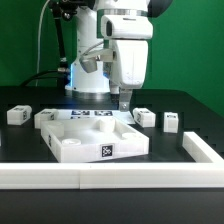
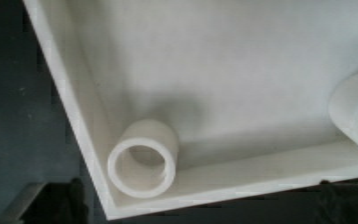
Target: Assemble one leg
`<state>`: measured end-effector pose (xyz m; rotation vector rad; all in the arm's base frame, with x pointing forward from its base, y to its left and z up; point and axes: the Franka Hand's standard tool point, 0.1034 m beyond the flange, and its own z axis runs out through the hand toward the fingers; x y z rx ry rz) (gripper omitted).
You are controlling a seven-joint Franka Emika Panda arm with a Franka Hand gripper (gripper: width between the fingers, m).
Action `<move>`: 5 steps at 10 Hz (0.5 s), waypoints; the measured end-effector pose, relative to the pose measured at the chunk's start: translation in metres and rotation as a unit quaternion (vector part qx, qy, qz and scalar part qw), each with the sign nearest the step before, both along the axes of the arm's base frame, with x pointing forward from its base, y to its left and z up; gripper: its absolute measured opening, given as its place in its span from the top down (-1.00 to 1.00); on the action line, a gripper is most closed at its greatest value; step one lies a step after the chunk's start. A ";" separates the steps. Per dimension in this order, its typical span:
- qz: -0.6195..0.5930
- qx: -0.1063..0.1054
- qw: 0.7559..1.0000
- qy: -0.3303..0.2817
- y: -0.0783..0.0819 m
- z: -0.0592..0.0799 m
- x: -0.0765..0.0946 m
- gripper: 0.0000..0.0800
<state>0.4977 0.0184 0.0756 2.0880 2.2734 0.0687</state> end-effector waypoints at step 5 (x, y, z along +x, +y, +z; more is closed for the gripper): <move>0.086 -0.010 0.996 -0.006 -0.037 -0.019 -0.043 -0.62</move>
Offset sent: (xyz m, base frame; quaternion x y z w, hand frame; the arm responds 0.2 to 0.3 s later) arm -0.0526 -0.0370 -0.0145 -0.0137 0.0021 -0.1431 0.9896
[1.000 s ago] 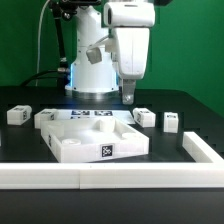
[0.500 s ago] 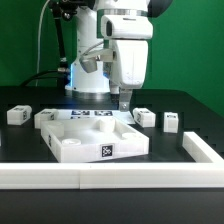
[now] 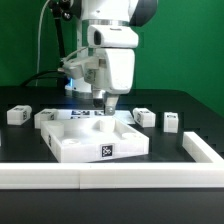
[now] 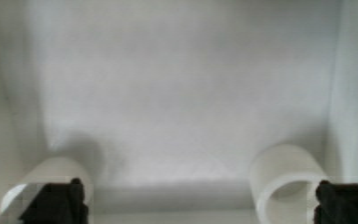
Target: Assemble one leg
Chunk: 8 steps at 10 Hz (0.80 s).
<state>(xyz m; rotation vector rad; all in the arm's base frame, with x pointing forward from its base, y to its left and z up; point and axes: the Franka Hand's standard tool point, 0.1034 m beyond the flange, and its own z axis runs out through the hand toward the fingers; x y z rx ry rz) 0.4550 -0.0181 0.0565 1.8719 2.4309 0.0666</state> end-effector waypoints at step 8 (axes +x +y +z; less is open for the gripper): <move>-0.005 0.011 0.999 0.043 -0.023 -0.045 -0.035 -0.62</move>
Offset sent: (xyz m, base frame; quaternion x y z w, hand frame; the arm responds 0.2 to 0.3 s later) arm -0.0096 -0.0004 -0.0265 0.0059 0.0199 -0.0188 0.9996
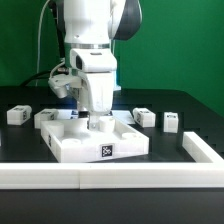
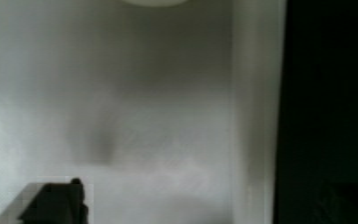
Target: Assemble one leg
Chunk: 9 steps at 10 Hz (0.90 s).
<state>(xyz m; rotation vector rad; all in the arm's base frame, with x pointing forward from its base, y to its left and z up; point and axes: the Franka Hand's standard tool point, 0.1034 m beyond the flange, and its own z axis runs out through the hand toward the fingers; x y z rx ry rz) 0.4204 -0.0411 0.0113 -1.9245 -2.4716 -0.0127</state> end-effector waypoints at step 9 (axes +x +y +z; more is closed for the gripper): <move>-0.009 0.002 1.000 0.007 -0.002 -0.006 -0.004 0.36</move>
Offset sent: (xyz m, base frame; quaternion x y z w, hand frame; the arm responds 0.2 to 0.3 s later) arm -0.0031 0.0011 -0.0027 -0.0040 0.0040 0.0273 0.9996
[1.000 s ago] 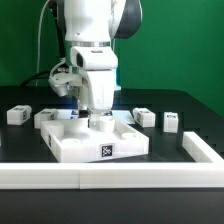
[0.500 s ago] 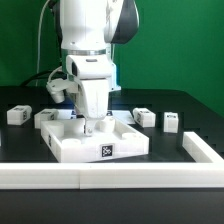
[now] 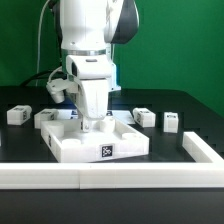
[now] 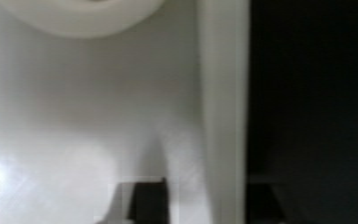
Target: Assemble one leg
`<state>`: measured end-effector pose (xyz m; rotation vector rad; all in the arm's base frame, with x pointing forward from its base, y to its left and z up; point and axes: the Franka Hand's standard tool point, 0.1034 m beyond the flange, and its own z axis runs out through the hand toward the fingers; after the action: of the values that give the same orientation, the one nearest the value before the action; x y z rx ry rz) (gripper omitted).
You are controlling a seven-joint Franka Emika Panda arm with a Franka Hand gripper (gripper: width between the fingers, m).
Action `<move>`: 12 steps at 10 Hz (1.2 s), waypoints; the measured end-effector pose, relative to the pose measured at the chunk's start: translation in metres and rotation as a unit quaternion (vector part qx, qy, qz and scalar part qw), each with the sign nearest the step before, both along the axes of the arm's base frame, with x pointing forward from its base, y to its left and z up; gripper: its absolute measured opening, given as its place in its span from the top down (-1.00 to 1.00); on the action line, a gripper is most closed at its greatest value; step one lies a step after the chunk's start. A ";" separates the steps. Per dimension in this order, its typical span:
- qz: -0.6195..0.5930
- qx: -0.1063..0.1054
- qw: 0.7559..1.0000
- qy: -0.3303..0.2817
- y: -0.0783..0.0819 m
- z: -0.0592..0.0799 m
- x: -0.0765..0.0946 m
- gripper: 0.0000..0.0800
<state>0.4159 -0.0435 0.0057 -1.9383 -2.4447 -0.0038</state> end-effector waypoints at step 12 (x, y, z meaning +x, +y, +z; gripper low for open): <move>-0.088 0.006 0.996 -0.009 0.065 0.000 0.028 0.86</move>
Offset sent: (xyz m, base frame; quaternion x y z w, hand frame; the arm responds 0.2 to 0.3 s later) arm 0.0000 0.0000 0.0000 0.0000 0.0000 0.0000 1.0000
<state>0.4437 0.0210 0.0061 -2.1489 -2.2701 -0.0390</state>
